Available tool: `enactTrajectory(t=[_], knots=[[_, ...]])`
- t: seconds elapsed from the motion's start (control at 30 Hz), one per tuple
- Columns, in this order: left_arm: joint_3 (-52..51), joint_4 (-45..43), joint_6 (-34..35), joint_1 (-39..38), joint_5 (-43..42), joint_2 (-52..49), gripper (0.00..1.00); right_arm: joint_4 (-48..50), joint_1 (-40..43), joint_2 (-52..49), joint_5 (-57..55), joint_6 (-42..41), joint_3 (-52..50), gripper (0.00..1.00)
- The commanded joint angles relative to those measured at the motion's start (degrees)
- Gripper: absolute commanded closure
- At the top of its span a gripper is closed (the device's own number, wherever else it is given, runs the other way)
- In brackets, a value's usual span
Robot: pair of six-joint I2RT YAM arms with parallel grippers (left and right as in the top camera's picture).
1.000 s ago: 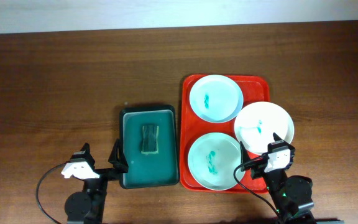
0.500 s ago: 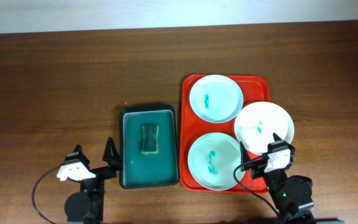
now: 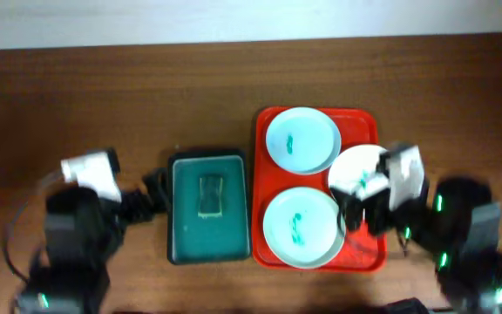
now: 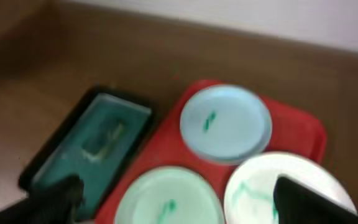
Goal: Clean dirty plates on tray and stack at the side
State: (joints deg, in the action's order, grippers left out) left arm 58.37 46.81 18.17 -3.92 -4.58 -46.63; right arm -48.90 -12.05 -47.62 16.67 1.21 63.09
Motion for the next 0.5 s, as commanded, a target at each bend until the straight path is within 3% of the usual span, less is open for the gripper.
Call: enactTrajectory(t=[0.0, 0.13, 0.2, 0.23, 0.27, 0.4, 0.47], knots=[[17.33, 13.03, -5.95, 0.31, -1.88, -14.29, 0.01, -10.21, 0.11, -10.54, 3.19, -1.07, 12.74, 0.02], [24.3, 18.75, -6.27, 0.31, -8.11, -23.76, 0.01, -18.45, 0.11, -18.75, 11.69, -1.33, 17.64, 0.02], [24.17, 21.86, -6.27, -0.15, -10.49, -27.04, 0.01, -26.23, 0.07, -21.11, 1.68, -10.54, 16.22, 0.01], [24.17, 24.09, -6.27, -0.55, -9.16, -29.81, 0.01, -28.26, 0.07, -21.49, -2.21, -14.84, 11.82, 0.06], [24.17, 25.14, -6.27, -0.57, -9.18, -31.47, 0.01, -27.76, 0.07, -21.29, -2.4, -16.41, 7.98, 0.07], [24.17, 28.46, -6.32, -0.57, -11.52, -39.52, 0.01, -14.14, 0.07, -21.22, -3.43, -23.41, -13.25, 0.3], [24.17, 30.49, -8.79, -2.64, -13.16, -42.25, 0.05, -6.19, 0.11, -21.53, -5.14, -24.3, -20.57, 0.32]])
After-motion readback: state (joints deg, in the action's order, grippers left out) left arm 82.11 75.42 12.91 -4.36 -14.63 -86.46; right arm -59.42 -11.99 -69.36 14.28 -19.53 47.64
